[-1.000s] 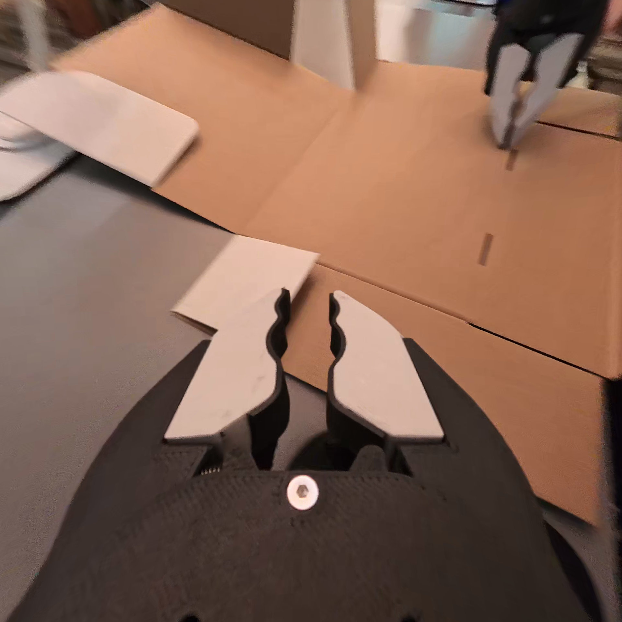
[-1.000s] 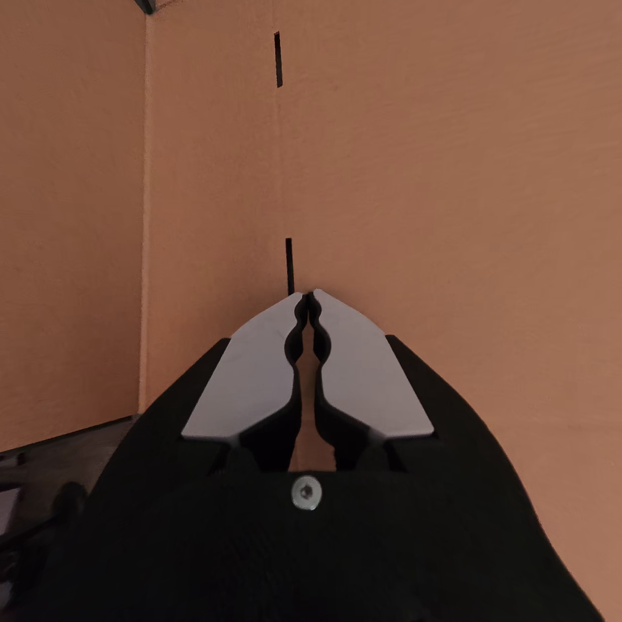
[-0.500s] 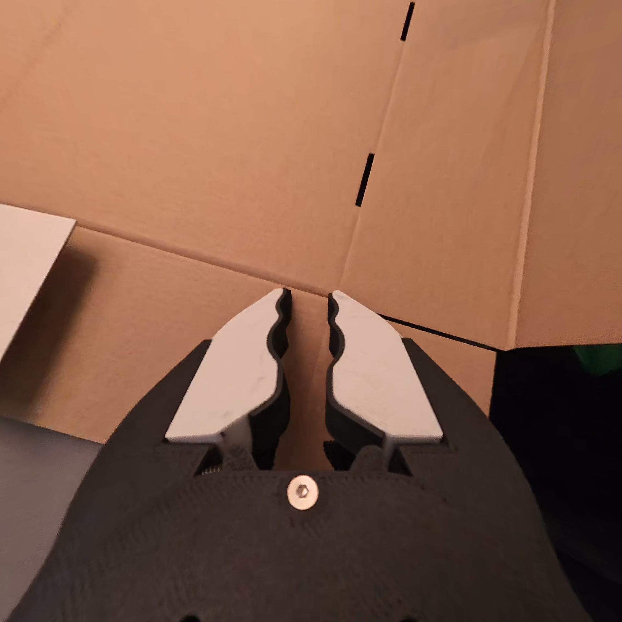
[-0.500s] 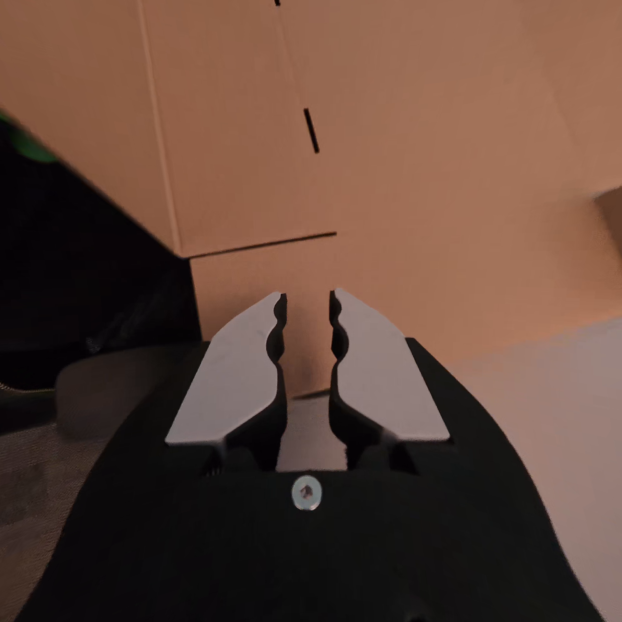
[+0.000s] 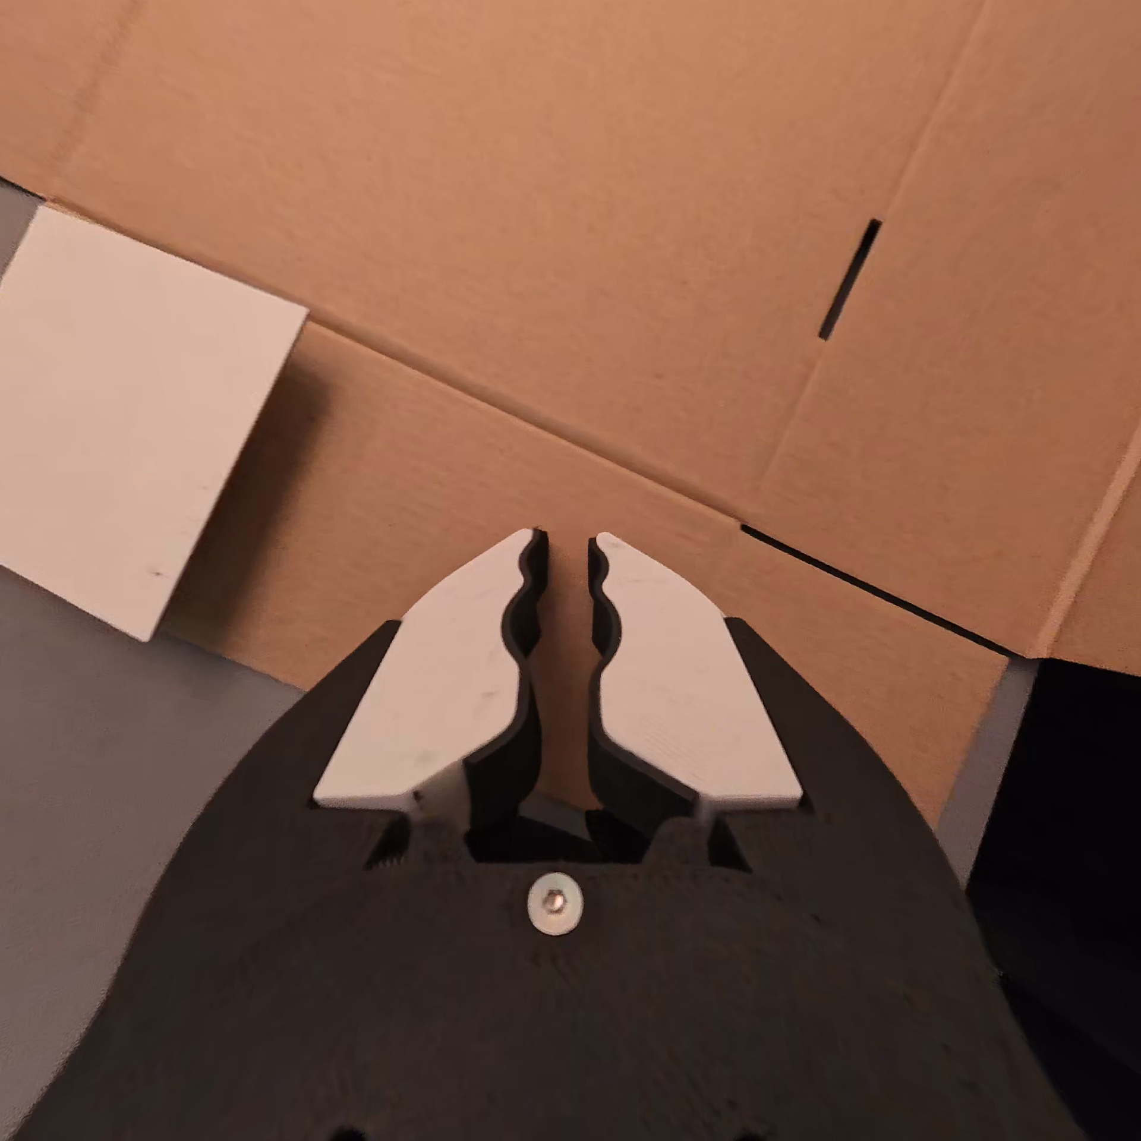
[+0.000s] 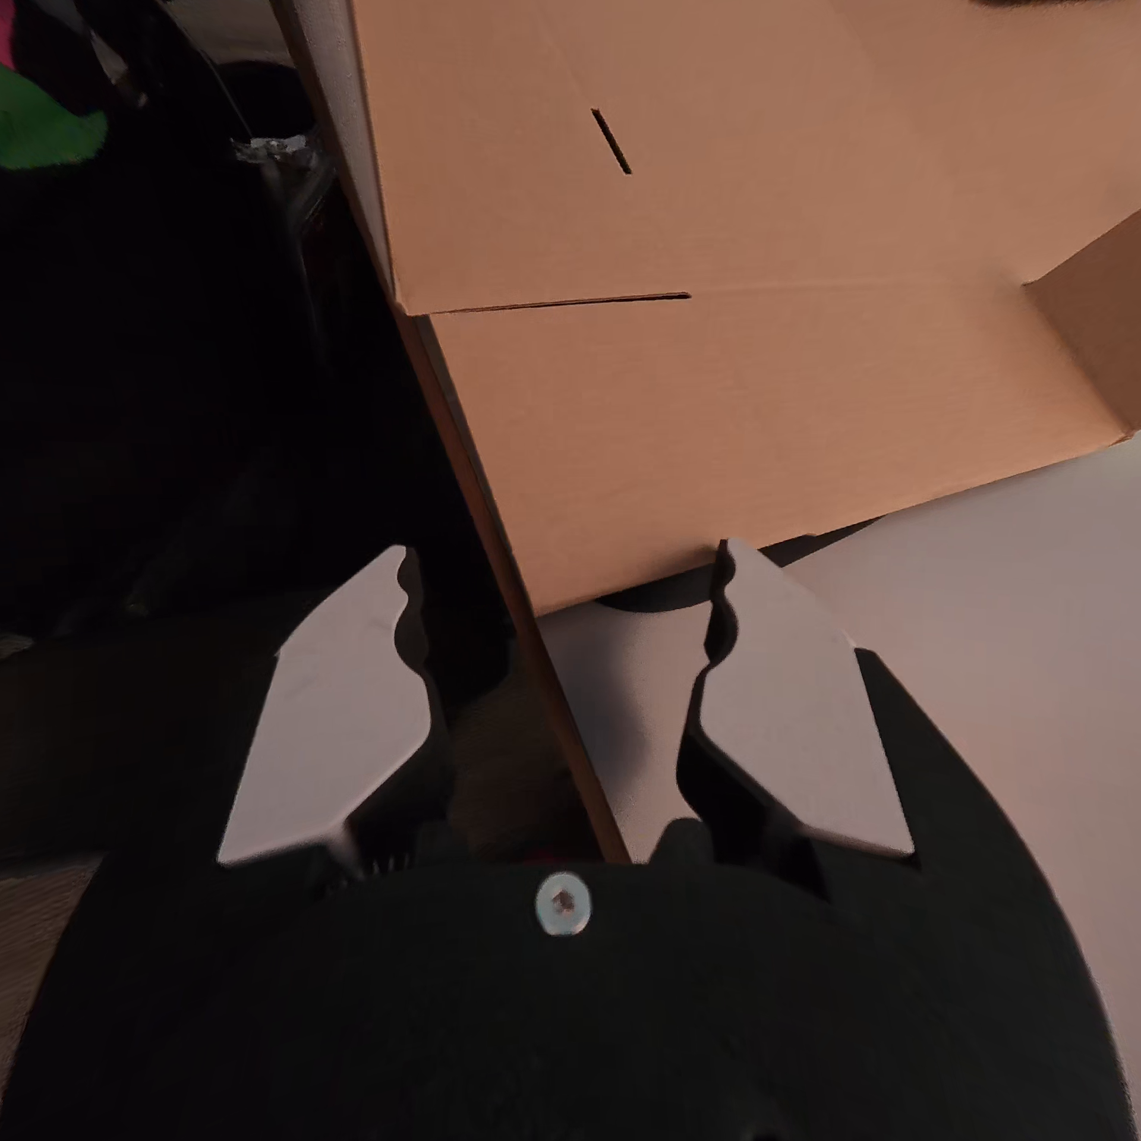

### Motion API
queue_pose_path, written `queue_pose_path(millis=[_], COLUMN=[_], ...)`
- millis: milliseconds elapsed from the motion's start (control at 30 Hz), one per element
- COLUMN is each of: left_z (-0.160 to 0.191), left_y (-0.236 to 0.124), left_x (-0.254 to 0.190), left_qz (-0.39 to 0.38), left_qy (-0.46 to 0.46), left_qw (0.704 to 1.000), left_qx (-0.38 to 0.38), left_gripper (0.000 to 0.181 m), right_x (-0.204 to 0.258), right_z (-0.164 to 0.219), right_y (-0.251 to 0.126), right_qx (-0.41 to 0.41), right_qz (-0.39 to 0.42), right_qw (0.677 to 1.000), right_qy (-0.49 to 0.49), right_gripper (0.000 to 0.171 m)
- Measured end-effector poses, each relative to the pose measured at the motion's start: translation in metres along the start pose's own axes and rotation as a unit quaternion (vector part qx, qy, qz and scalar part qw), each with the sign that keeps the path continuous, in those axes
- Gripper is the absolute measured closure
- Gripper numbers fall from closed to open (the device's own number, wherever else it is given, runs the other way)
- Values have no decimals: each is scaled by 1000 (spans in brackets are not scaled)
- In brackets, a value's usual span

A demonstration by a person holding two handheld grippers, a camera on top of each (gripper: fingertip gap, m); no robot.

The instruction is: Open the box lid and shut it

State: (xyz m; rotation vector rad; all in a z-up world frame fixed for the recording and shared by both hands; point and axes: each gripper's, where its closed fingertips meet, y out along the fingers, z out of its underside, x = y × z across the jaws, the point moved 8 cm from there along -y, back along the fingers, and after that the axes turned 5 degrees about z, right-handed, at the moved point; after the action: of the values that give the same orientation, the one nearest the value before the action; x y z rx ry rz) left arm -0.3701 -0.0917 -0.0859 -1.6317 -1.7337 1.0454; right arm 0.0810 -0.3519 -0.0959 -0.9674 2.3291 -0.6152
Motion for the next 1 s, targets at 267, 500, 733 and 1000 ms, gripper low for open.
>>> queue_pose_path(millis=[267,500,733,1000], left_z=[-7,-12,-14,-66], left_y=[2,3,3,-5], left_x=[4,5,9,8], left_qz=[-15,-11,-8,-27], left_qy=[18,44,58,115], left_qw=[998,996,995,993], left_qx=[57,80,85,20], left_gripper=[163,165,166,163], right_x=[14,1,-3,6], right_z=[-2,-17,-34,-40], right_y=[13,15,11,20], right_qx=[-8,-24,-20,2], right_qz=[88,71,83,172], right_qw=[988,982,977,930], right_qy=[-130,-175,-196,-324], right_gripper=[95,115,150,160])
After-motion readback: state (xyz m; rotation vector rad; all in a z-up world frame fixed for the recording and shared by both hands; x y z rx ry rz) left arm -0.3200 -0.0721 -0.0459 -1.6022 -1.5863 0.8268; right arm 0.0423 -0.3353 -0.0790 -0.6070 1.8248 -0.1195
